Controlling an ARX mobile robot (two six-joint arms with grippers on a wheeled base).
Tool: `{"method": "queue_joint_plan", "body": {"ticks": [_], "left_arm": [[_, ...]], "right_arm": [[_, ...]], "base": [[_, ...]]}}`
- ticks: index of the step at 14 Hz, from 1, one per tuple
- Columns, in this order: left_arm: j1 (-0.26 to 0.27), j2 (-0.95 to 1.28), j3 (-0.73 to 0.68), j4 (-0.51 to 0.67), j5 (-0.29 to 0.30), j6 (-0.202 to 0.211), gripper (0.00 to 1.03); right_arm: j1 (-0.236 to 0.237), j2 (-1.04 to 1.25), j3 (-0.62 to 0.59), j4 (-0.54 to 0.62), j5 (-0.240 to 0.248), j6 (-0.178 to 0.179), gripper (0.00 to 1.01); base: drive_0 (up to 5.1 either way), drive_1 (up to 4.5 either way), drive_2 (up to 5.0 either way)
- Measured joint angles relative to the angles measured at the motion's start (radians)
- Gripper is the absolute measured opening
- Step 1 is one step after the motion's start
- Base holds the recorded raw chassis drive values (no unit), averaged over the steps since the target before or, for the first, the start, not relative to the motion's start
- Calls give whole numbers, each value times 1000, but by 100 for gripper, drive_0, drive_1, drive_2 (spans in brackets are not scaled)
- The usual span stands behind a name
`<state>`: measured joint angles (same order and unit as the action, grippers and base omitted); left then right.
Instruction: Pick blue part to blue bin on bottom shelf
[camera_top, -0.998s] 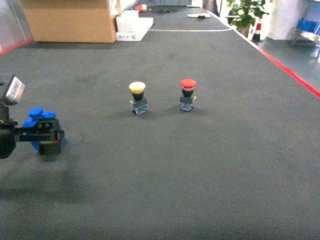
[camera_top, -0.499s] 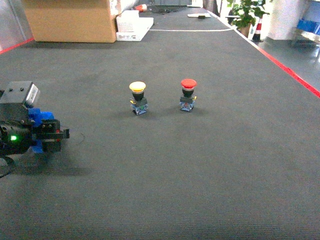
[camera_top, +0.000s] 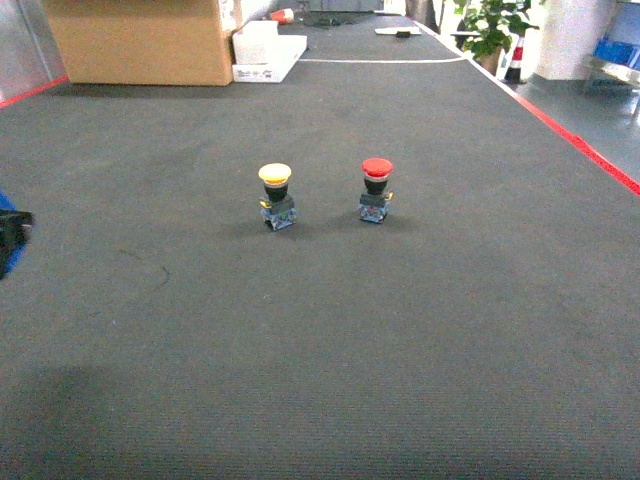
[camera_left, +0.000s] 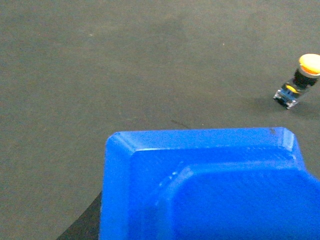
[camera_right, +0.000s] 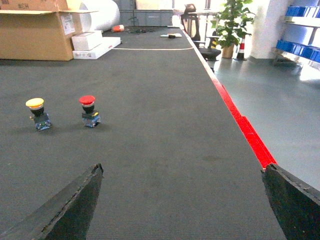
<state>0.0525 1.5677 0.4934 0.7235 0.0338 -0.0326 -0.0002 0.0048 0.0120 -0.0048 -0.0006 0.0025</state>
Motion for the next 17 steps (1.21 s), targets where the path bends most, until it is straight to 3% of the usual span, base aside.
{"method": "queue_joint_plan", "body": {"ticks": [1,3,6,8,11,17], "left_arm": [[3,-150,-84,-64,-8,-5,44],[-31,-504,-233,-303,-45,5,44],[-96,-1070,-200,-679,-148,13,44],[-176,-1321,-180,-887,-231,-3,44],[-193,-1333,-181,-920,-253,-47,44],[-193,-1333,-181,-918,-254,-49,44]], "right_arm": [[0,0,0,0,0,0,98],[0,0,0,0,0,0,98],[0,0,0,0,0,0,98],[0,0,0,0,0,0,98],[0,0,0,0,0,0,98],[0,0,0,-2,0,0,98]], "base": [[0,0,0],[0,0,0],[0,0,0],[0,0,0],[0,0,0],[0,0,0]]}}
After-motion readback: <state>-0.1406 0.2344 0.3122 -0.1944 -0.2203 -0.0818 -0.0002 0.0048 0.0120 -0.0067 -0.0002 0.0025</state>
